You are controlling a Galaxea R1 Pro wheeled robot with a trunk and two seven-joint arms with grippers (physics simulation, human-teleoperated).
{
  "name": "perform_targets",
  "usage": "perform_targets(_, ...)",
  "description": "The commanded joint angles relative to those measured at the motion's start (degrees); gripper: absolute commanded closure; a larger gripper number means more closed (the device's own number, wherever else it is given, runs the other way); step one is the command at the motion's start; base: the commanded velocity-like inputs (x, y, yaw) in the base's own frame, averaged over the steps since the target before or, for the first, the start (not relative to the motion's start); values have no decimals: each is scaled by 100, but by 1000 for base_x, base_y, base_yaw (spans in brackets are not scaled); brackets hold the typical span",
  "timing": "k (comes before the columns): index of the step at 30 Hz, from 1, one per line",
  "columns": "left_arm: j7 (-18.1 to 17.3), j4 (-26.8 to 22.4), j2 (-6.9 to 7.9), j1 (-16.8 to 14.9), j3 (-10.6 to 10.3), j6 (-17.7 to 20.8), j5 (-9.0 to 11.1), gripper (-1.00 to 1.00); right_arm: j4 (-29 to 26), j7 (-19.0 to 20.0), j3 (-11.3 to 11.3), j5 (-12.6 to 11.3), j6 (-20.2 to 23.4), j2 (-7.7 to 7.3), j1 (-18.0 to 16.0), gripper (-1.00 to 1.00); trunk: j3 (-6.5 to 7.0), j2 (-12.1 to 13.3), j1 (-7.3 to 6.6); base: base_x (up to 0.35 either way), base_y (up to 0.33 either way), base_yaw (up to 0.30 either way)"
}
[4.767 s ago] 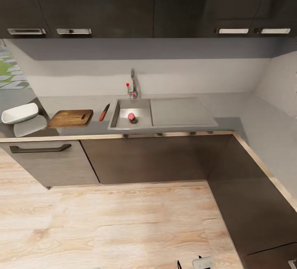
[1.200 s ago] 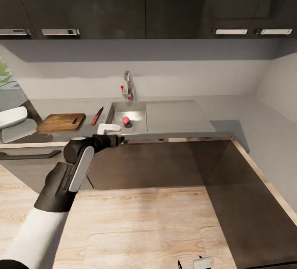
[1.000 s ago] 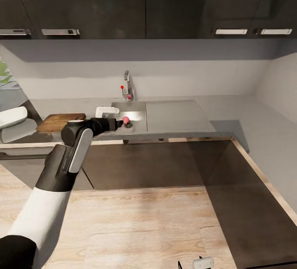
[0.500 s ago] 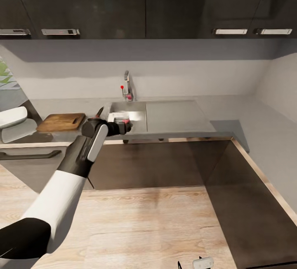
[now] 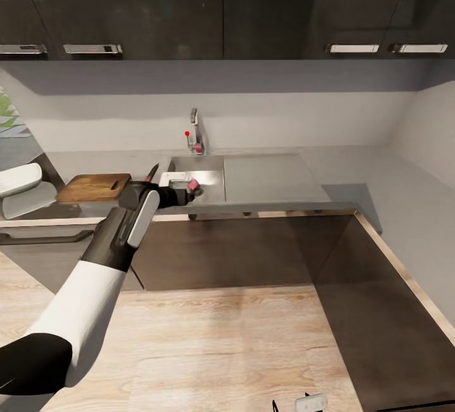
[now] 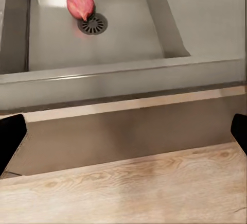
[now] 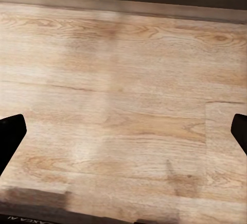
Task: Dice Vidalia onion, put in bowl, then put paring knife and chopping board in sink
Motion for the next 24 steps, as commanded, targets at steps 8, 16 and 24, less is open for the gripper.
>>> perform_targets(8,58,-290,43,-5,190,32,68,-100,6,-43,-26,62,-15,1,-5,-100,-11,-11,3,0,0,0)
perform_targets(16,65,-310,43,-9,282,33,72,-100,6,-43,-22,62,-15,1,-5,-100,-11,-11,3,0,0,0)
perform_targets(24,66,-305,50,-9,285,32,73,-100,6,-43,-27,62,-15,-6,-5,-100,-11,-11,3,0,0,0)
